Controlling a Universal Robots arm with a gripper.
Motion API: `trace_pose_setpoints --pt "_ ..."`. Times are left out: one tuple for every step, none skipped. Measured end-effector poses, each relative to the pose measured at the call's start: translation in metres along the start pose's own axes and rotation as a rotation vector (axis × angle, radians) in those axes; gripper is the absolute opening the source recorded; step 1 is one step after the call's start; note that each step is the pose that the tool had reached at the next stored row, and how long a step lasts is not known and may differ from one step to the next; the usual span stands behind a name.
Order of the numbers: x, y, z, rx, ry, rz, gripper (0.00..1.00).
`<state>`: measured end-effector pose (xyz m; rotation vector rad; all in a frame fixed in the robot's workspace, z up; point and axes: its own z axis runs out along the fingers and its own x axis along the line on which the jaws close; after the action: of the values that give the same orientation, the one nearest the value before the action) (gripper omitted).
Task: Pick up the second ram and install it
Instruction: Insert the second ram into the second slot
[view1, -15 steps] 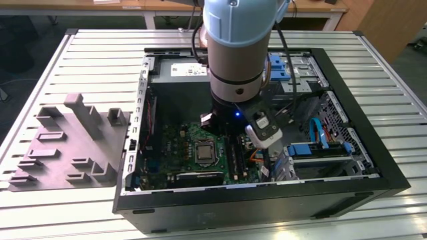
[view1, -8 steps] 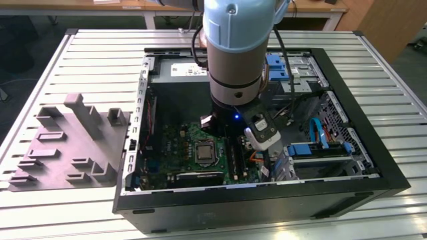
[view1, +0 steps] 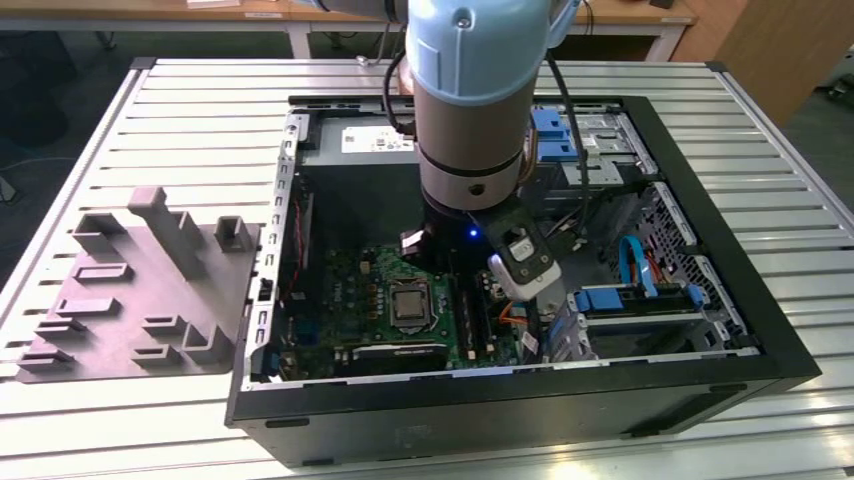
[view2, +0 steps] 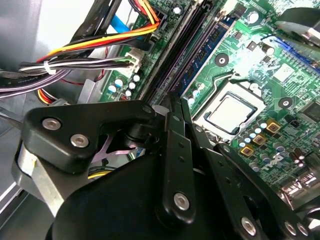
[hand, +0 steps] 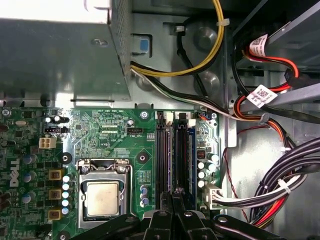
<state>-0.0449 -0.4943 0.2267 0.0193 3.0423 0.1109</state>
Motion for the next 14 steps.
trace_pose_setpoints --pt "0.0 0.0 0.0002 -0.0014 0.0001 0.0 0.11" --pt "0.0001 0.0 0.0005 -0.0037 0.0 0.0 0.11" --pt "0.0001 0.0001 0.0007 -0.0044 -0.0001 0.001 0.11" --pt "0.0001 0.0 0.0008 -0.0045 0.0 0.0 0.11" --pt "0.0001 0.0 0.0012 -0.0047 -0.0001 0.0 0.11" --pt "0.0001 0.0 0.0016 -0.0046 -0.0001 0.0 0.11" --pt "0.0002 -0.0001 0.0019 -0.0046 -0.0001 0.0 0.11" --pt "0.0002 -0.0001 0.0021 -0.0046 0.0 0.0 0.11" --pt "0.0002 -0.0001 0.0021 -0.0045 0.0 0.0 0.11" --pt "0.0002 -0.0001 0.0023 -0.0046 0.0 0.0 0.11" --pt "0.0002 -0.0001 0.0023 -0.0045 0.0 0.0 0.11" --pt "0.0002 -0.0001 0.0023 -0.0045 0.0 0.0 0.11" --pt "0.0002 -0.0001 0.0023 -0.0045 0.0 0.001 0.11" --pt "0.0002 -0.0001 0.0024 -0.0045 -0.0001 0.001 0.11"
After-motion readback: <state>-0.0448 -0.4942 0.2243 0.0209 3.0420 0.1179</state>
